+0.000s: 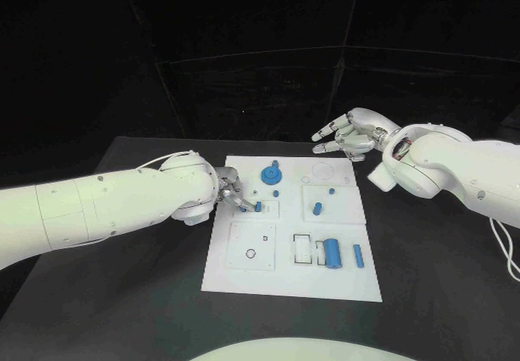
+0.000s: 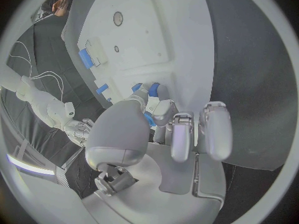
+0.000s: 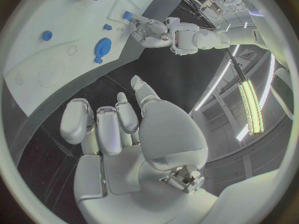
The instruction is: Assemble the parts on the task board
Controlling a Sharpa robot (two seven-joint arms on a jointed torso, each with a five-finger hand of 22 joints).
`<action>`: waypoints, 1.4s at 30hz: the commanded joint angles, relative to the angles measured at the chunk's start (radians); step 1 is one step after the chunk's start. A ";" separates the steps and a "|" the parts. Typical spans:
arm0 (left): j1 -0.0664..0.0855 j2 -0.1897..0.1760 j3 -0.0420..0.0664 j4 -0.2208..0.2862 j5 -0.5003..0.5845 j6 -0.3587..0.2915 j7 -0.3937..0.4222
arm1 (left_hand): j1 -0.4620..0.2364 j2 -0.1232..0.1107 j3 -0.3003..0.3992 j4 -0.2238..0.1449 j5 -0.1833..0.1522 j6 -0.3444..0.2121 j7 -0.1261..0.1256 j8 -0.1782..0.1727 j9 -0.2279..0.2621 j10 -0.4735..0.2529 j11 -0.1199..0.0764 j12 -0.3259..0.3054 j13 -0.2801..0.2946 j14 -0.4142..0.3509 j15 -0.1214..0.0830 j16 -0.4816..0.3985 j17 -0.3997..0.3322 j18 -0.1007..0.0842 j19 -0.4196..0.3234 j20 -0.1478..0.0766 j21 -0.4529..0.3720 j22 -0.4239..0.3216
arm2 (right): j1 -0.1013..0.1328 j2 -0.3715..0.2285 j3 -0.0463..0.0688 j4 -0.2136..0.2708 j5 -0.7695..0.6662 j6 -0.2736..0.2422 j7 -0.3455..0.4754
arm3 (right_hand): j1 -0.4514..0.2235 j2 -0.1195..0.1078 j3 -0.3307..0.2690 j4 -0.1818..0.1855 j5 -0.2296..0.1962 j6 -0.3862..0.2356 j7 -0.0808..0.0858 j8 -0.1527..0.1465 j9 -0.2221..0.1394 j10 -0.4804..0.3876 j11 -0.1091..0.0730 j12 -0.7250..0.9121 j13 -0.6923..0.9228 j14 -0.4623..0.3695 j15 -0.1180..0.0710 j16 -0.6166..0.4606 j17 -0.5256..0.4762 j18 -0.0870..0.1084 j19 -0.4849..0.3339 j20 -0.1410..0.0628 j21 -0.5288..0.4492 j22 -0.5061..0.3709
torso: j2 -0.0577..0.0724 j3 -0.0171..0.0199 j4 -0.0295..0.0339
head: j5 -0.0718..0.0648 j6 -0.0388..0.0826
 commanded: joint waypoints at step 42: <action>0.004 -0.064 0.005 0.033 0.102 -0.092 0.058 | -0.041 0.004 -0.139 0.068 0.004 -0.019 -0.003 0.022 0.009 -0.011 -0.010 -0.022 -0.028 0.106 -0.011 0.003 0.263 0.004 0.013 -0.011 -0.011 -0.010 | 0.001 0.006 0.000 -0.005 -0.001 0.013 0.000 | -0.019 0.004 -0.010 0.006 -0.003 -0.003 -0.004 0.005 0.001 -0.004 0.001 -0.006 -0.001 0.030 -0.002 -0.005 -0.003 0.007 -0.008 0.000 -0.004 -0.002 | 0.000 -0.0013 0.0012 | 0.000 -0.001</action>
